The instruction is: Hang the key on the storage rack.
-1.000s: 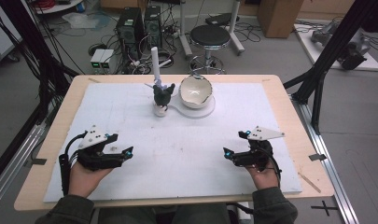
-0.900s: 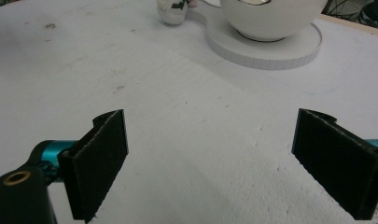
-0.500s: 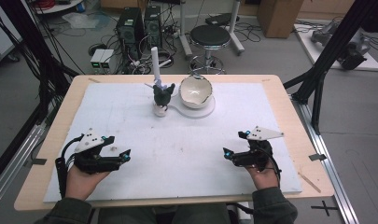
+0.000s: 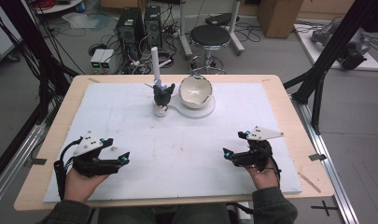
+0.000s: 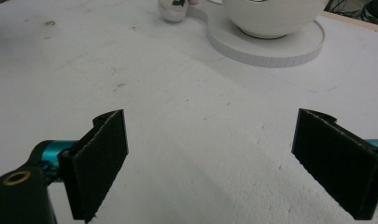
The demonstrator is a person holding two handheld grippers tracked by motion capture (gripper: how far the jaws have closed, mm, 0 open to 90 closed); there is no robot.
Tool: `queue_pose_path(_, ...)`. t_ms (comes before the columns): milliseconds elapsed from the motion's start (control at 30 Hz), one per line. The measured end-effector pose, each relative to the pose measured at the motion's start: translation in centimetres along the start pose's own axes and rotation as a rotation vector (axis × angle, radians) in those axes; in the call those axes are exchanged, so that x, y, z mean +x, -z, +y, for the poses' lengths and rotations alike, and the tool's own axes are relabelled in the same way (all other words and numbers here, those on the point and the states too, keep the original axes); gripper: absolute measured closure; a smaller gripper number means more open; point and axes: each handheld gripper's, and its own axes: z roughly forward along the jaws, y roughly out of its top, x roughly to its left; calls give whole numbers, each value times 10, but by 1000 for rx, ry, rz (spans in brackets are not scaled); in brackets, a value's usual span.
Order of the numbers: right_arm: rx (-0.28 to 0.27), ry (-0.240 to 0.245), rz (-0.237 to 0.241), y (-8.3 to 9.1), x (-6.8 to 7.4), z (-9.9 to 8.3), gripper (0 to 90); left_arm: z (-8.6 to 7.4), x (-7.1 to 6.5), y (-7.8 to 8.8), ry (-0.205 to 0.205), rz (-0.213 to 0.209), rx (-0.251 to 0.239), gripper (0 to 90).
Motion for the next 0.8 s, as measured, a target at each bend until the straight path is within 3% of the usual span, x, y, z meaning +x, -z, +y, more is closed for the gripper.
queue_pose_path(800,5,-11,7,-1,0,-1,97,-12,-2,6,1,-1,7,208)
